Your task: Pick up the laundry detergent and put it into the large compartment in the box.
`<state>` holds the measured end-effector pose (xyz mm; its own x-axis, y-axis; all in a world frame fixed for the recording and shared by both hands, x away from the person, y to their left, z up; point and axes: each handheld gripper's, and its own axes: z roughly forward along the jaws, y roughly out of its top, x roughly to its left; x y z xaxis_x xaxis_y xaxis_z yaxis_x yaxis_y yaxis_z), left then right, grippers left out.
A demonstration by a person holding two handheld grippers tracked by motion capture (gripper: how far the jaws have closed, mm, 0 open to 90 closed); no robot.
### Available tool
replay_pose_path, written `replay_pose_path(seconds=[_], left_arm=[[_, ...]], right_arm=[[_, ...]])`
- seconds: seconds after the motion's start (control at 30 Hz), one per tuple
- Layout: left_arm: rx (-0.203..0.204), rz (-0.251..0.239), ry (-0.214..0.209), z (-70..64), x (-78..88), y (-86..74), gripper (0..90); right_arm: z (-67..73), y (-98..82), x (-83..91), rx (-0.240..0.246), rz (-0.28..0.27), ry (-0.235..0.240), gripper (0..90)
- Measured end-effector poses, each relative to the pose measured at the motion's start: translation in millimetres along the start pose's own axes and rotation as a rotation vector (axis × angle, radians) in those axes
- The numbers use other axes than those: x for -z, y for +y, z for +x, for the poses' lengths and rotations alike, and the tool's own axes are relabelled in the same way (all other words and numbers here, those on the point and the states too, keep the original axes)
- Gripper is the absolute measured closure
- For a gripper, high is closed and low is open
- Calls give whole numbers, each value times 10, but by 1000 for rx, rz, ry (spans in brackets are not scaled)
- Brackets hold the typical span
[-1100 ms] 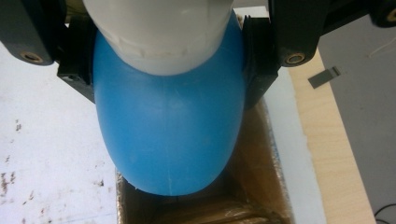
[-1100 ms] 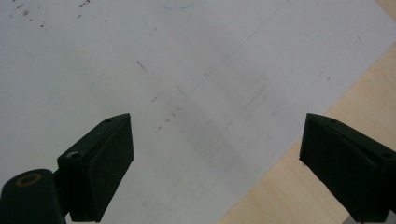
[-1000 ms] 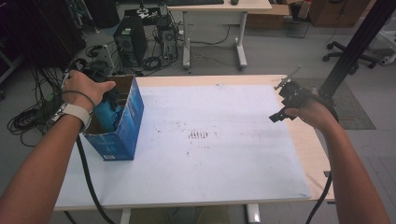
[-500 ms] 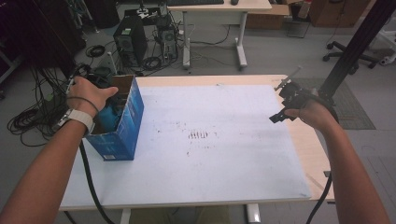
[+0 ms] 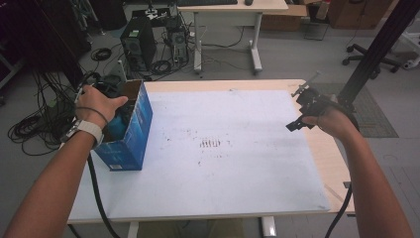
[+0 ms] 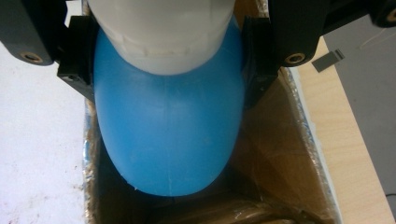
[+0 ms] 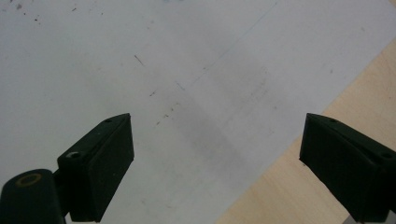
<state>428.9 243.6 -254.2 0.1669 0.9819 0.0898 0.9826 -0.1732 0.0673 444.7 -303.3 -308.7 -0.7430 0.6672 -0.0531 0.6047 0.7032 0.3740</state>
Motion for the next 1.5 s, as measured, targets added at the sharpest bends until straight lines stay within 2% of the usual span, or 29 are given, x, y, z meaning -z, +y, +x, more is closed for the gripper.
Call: replay_pose_path(seconds=[0.87, 1.5], left_arm=[[-5, 9, -11, 48, -249, -2, 372], [2, -2, -20, 88, -281, 11, 370]], right_arm=[[17, 10, -17, 5, 9, -2, 100], [35, 18, -40, 7, 11, 2, 100]])
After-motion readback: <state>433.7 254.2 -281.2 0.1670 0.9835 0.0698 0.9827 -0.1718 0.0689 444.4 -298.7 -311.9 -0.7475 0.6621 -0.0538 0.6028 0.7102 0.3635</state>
